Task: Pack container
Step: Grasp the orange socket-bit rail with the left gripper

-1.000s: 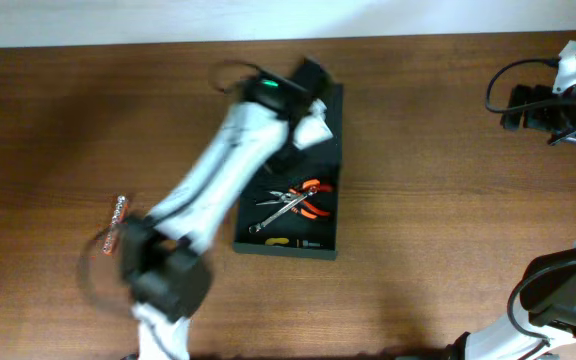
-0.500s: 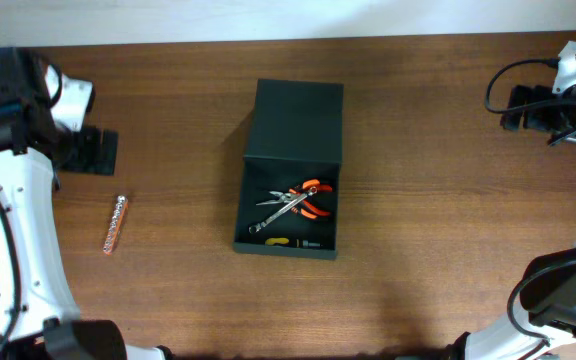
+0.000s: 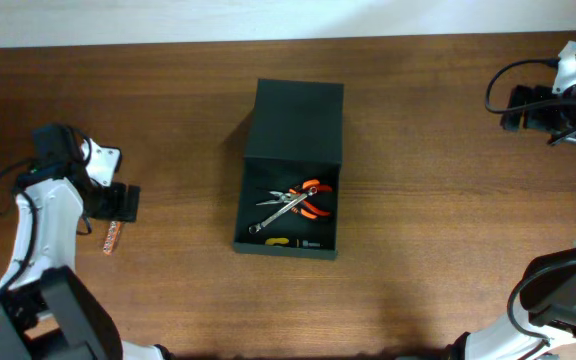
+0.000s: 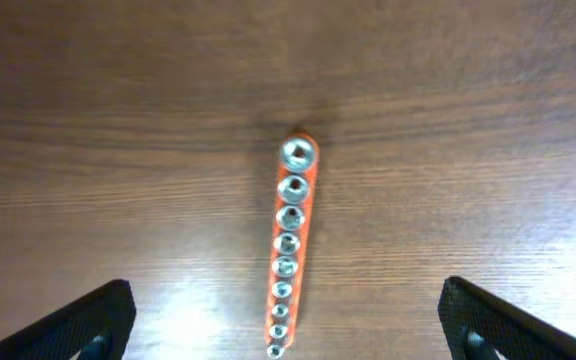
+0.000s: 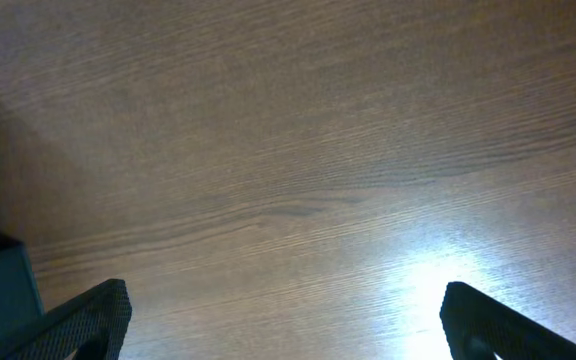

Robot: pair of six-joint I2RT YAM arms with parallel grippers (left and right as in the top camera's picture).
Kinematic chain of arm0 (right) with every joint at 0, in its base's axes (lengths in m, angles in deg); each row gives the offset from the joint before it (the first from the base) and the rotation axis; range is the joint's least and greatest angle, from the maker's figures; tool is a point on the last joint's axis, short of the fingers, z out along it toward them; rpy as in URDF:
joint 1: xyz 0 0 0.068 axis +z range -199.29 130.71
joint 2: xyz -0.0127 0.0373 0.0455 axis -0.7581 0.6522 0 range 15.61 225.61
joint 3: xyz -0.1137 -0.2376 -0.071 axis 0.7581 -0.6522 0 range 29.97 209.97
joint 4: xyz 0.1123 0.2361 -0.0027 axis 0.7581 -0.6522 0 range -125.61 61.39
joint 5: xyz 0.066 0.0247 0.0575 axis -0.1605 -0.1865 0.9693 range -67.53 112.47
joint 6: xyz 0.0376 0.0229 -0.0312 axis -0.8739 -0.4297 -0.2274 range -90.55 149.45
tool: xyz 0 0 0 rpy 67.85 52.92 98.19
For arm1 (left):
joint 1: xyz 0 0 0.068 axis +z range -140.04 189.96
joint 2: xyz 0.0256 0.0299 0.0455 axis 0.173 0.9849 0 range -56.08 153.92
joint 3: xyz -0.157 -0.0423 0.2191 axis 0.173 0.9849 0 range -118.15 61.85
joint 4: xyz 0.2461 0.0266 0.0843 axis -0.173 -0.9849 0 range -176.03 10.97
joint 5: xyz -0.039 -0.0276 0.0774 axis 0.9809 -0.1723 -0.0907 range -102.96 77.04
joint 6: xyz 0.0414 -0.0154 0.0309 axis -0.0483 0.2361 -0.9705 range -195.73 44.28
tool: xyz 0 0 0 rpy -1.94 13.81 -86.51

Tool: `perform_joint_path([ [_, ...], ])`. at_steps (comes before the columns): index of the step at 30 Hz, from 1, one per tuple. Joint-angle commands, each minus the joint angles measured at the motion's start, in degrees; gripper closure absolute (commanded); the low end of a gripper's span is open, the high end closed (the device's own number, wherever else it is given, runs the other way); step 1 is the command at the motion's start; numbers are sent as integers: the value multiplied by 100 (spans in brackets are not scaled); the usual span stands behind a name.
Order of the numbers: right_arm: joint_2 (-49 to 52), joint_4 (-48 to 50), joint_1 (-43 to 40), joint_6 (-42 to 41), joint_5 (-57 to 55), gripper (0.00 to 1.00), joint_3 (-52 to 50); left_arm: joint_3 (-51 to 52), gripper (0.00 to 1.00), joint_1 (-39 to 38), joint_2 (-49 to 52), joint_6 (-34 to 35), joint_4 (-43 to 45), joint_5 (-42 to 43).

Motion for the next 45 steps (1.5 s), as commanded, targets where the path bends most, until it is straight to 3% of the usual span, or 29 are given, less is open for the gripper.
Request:
perform_joint_path([
  [1,-13,-52,-28,48,-7,1,-13,118,1,24,352,-225,83,107],
  [11,-13,-85,-28,48,-7,1,-13,120,1,24,1300,-216,76,85],
  [20,-13,-107,-28,48,-7,1,-13,125,1,70,1482,-216,70,-2],
  [23,-13,-111,-28,48,-7,1,-13,125,11,125,1482,-216,52,-4],
  [26,-13,-125,-28,48,-7,1,-13,125,32,201,1482,-219,37,-55],
  [34,-13,-188,-28,48,-7,1,-13,125,59,223,1482,-221,59,-87],
  [36,-13,-212,-28,48,-9,1,-13,125,76,223,1482,-219,76,-87],
  [39,-13,-232,-28,48,-7,1,-13,125,91,223,1482,-219,98,-87],
  [41,-13,-243,-28,48,-7,1,-13,125,97,223,1482,-219,105,-85],
  [45,-13,-245,-28,48,-7,1,-13,120,98,208,1482,-216,144,-61],
])
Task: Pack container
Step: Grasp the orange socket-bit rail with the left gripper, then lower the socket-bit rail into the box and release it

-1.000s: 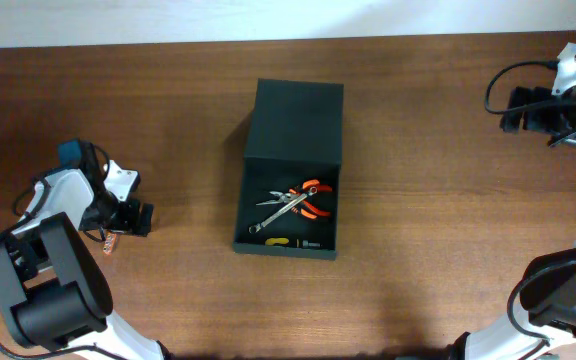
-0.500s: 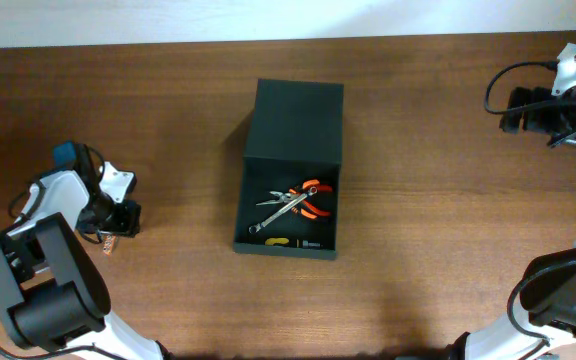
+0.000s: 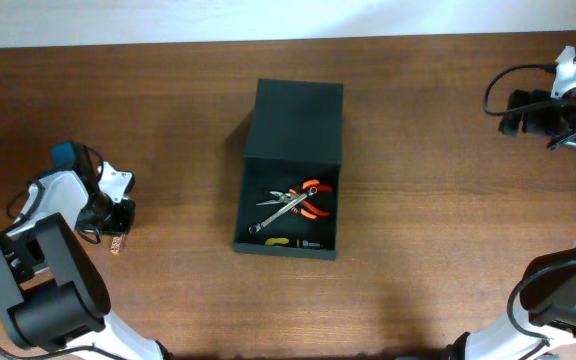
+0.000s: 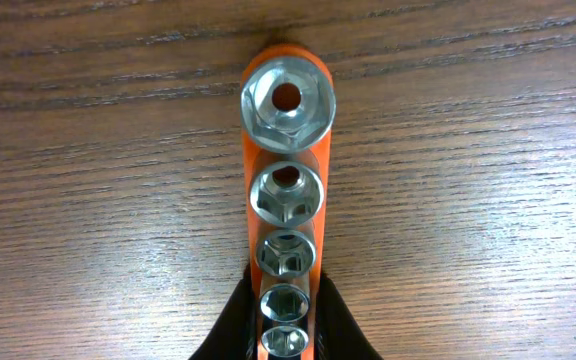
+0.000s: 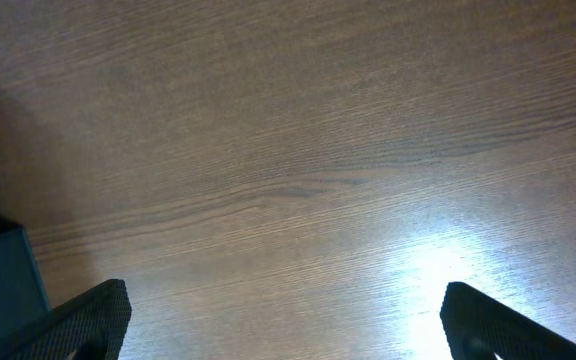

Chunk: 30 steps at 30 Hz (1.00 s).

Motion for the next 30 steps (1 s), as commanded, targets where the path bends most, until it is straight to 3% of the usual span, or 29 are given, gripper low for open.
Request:
perform_joint_path([
  [1,-13,-4,-26,48,-7,1,-13,42,98,28,181,-28,81,-44],
  [4,-13,-4,-26,48,-7,1,-13,-133,98,-52,177,-24,-15,92],
  [14,-13,-4,-26,48,-7,1,-13,-2640,98,-1233,37,35,-2107,756],
  [19,-13,-2,-26,50,-7,1,-13,-3801,98,-2605,-127,4,-2621,767],
  [25,-13,-9,-26,50,-7,1,-13,-3982,98,-4712,-212,-1045,-2771,767],
  [30,-13,-17,-26,50,-7,1,-13,-3866,98,-5318,-35,-1427,-2699,772],
])
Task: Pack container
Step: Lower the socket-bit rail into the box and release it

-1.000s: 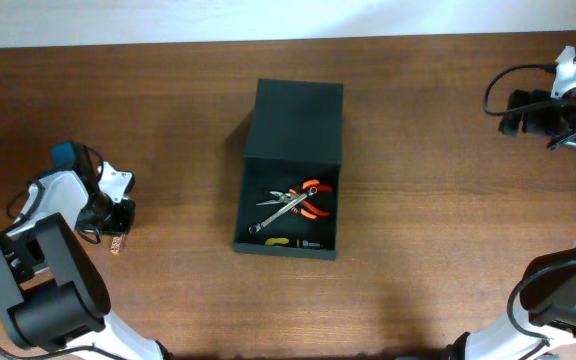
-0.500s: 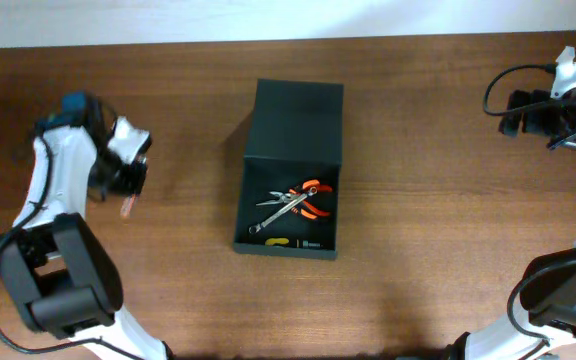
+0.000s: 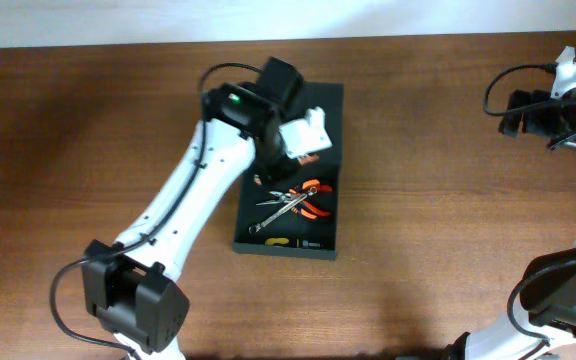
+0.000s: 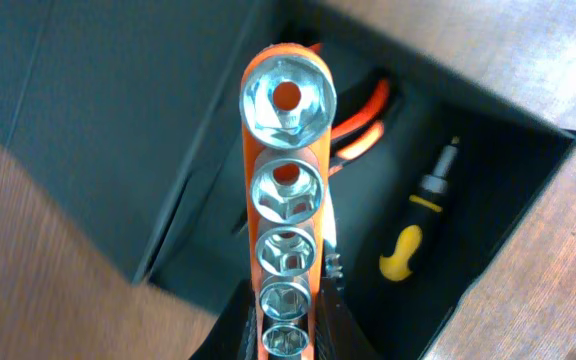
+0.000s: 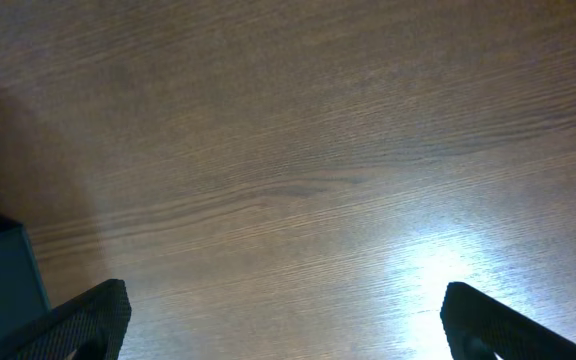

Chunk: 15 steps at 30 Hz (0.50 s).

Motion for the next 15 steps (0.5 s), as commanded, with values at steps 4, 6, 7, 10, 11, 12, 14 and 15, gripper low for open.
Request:
perform_joint_path([
  [4,-13,-37,-28,50,-7,1,-17,568,98,-83,481,-417,251,35],
  [6,-13,-63,-28,50,-7,1,-17,723,98,-74,684,-415,431,37],
  [7,-13,-85,-28,50,-7,1,-17,782,98,-74,852,-415,514,35],
  [10,-13,-92,-28,50,-7,1,-17,791,98,-74,1270,-413,619,37],
  [11,-13,-92,-28,50,-7,1,-17,791,98,-74,1360,-413,621,37],
  [12,-13,-92,-28,50,-7,1,-17,791,98,-74,1471,-413,616,35],
  [14,-13,-87,-28,50,-7,1,-17,791,80,-74,1598,-372,592,33],
  [15,-13,-85,-28,50,-7,1,-17,789,65,-74,1598,-372,557,24],
])
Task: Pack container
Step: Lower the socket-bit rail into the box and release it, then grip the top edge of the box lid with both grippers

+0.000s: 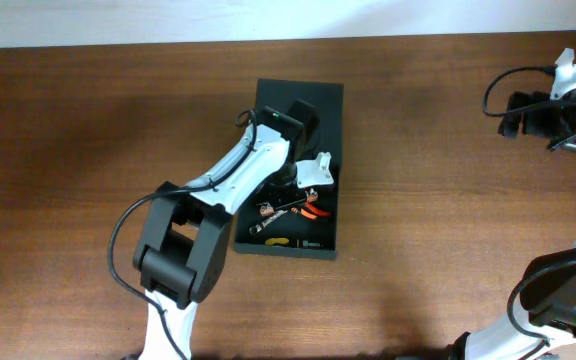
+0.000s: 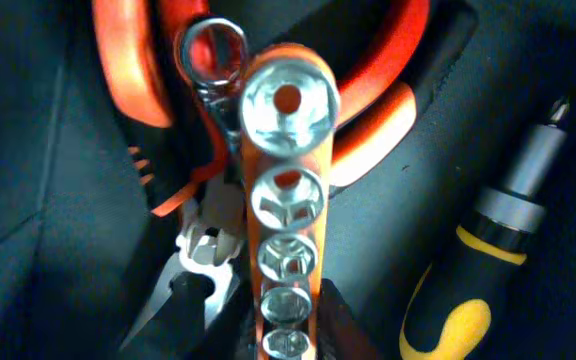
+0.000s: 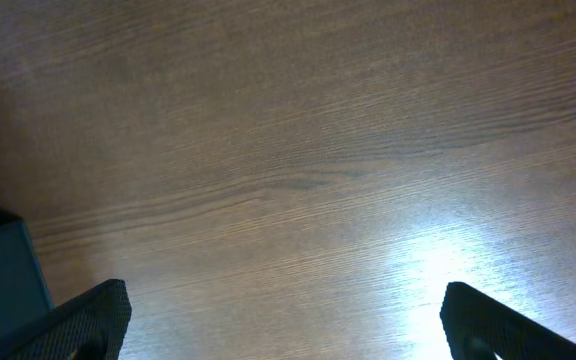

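Observation:
A black open box (image 1: pixel 251 238) lies mid-table, its lid folded back. Inside it my left gripper (image 2: pixel 286 335) is shut on an orange socket rail (image 2: pixel 286 210) carrying several chrome sockets. The rail hangs low over orange-handled pliers (image 2: pixel 378 95) and a chrome wrench (image 2: pixel 211 52). A yellow-and-black screwdriver (image 2: pixel 473 290) lies to the right of the rail. In the overhead view the left wrist (image 1: pixel 313 170) covers the upper part of the box's well. My right gripper (image 3: pixel 288 330) stands open over bare wood at the far right, nothing between its fingers.
The brown wooden table (image 1: pixel 448 200) runs all around the box. The box's folded-back lid (image 1: pixel 298 115) lies flat toward the far edge. A corner of the box (image 3: pixel 3 275) shows at the left of the right wrist view.
My left gripper has gone down with the socket rail, from above the box's rim to deep inside, close over the pliers and wrench. The right arm has not moved.
My left gripper was open above the socket rail lying on the table at the far left. Then it was shut on the rail there. Then it held the rail over the box, and now holds it down inside among the tools. The right gripper stayed open throughout.

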Robot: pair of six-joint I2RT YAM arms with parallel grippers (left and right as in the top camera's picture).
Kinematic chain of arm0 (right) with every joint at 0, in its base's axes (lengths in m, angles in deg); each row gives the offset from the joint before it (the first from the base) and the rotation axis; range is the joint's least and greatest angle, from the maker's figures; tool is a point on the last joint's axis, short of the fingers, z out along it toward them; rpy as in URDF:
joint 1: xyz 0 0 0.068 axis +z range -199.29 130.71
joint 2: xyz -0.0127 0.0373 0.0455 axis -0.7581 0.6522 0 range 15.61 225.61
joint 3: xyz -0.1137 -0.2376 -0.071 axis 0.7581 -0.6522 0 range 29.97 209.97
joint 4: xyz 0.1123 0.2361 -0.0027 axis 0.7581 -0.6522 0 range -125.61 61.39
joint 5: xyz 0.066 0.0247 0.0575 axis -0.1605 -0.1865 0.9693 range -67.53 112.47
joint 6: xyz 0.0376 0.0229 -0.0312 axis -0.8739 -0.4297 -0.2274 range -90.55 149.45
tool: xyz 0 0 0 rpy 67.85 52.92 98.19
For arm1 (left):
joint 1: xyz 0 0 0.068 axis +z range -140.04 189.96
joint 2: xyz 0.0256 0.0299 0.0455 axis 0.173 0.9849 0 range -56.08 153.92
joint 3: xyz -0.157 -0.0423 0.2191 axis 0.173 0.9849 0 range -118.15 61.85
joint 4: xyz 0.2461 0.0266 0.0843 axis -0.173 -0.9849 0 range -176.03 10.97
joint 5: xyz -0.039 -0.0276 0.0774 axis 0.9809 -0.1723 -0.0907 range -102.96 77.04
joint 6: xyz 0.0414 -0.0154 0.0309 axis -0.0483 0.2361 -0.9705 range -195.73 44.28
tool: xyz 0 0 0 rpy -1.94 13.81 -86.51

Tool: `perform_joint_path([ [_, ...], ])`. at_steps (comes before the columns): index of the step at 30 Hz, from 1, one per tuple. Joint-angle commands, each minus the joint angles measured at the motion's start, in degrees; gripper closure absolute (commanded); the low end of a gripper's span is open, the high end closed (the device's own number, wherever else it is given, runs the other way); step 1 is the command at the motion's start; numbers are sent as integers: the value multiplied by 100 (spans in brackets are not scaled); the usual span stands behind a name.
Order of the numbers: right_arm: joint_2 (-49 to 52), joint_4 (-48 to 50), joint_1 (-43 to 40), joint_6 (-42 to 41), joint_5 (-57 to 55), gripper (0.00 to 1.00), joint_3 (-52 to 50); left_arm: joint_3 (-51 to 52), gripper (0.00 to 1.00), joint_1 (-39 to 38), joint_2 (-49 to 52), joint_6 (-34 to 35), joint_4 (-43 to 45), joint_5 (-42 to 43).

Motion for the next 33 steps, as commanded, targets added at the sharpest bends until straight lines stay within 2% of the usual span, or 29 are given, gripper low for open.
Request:
perform_joint_path([
  [1,-13,2,-28,48,-4,1,-17,-9,60,31,33,-61,-81,-17],
  [2,-13,2,-28,48,-4,1,-17,-31,54,31,26,-44,-116,-61],
  [3,-13,2,-26,48,0,1,-17,-101,41,31,-2,48,-190,-149],
  [4,-13,2,-26,48,46,1,-17,-212,33,31,-83,216,-256,-203],
  [8,-13,26,-22,52,697,1,-17,-761,32,81,-592,339,-625,-245],
  [10,-11,20,-11,129,1211,4,-24,-949,39,175,-874,479,-667,-243],
  [11,-11,9,24,297,1547,21,-35,-1008,47,260,-1064,562,-656,-243],
  [13,-11,-2,122,404,2004,71,-85,-1038,52,503,-1375,662,-610,-221],
  [14,-11,0,203,402,2168,91,-133,-1038,57,621,-1451,734,-570,-199],
  [15,-11,13,299,424,2291,96,-199,-1038,64,802,-1526,833,-531,-136],
  [17,-11,122,546,446,2509,96,-391,-1036,75,1316,-1545,1049,-431,350],
  [19,15,258,763,481,2656,96,-553,-1019,78,1698,-1486,1067,-358,962],
  [24,564,682,1631,505,3265,96,-863,-1001,98,2855,-955,1287,20,2820],
  [28,1231,994,2052,503,3578,96,-863,-1001,98,3254,-341,1386,76,3377],
  [33,2035,1388,2155,483,4035,96,-863,-1003,98,3357,586,1447,278,3578],
])
